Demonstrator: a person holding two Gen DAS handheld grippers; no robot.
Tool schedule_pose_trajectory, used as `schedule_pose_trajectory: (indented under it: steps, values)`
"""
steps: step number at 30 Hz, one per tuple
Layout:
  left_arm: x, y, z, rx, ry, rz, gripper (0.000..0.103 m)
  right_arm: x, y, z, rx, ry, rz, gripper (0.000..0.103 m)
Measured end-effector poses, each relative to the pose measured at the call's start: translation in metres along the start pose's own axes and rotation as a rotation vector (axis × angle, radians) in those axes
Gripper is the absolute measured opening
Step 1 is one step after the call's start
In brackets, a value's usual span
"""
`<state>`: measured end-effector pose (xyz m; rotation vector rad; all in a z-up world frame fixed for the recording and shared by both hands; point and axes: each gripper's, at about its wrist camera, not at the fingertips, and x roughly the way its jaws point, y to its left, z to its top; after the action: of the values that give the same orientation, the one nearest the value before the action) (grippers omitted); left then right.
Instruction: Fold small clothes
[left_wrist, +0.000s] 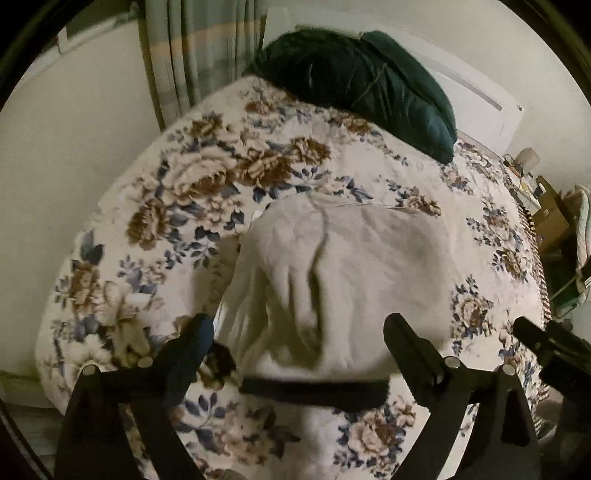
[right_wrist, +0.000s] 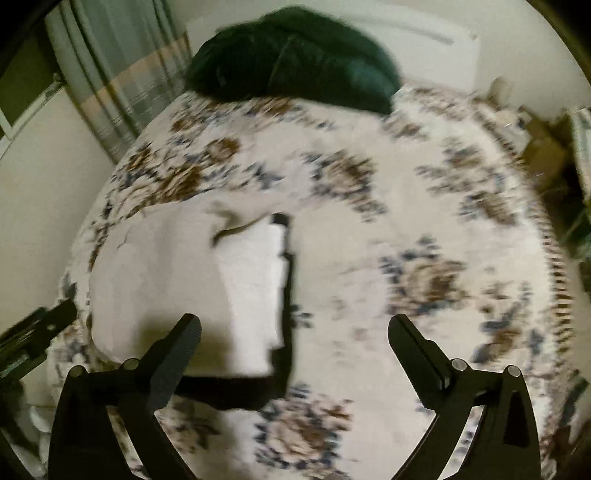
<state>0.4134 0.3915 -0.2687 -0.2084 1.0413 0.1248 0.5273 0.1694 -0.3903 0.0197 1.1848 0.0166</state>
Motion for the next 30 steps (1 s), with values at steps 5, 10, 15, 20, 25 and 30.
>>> schedule_pose_trajectory:
  steps: [5, 10, 15, 20, 25, 30]
  values:
    - [-0.076, -0.023, -0.028, 0.010, -0.070, 0.007, 0.096, -0.095, -0.031, -0.027, 0.005, -0.113, -0.054, 0.103]
    - [-0.161, -0.053, -0.066, 0.045, -0.157, 0.035, 0.096, -0.199, -0.051, -0.072, -0.015, -0.200, -0.033, 0.103]
    - [-0.233, -0.072, -0.115, 0.046, -0.213, 0.028, 0.096, -0.296, -0.073, -0.129, -0.024, -0.264, 0.000, 0.103]
    - [-0.290, -0.088, -0.161, 0.065, -0.242, 0.029, 0.096, -0.379, -0.090, -0.190, -0.052, -0.319, -0.008, 0.103]
    - [-0.329, -0.094, -0.192, 0.095, -0.259, 0.023, 0.096, -0.442, -0.102, -0.242, -0.049, -0.354, -0.014, 0.103]
    - [-0.354, -0.092, -0.209, 0.117, -0.278, 0.016, 0.096, -0.486, -0.108, -0.278, -0.011, -0.370, -0.025, 0.103]
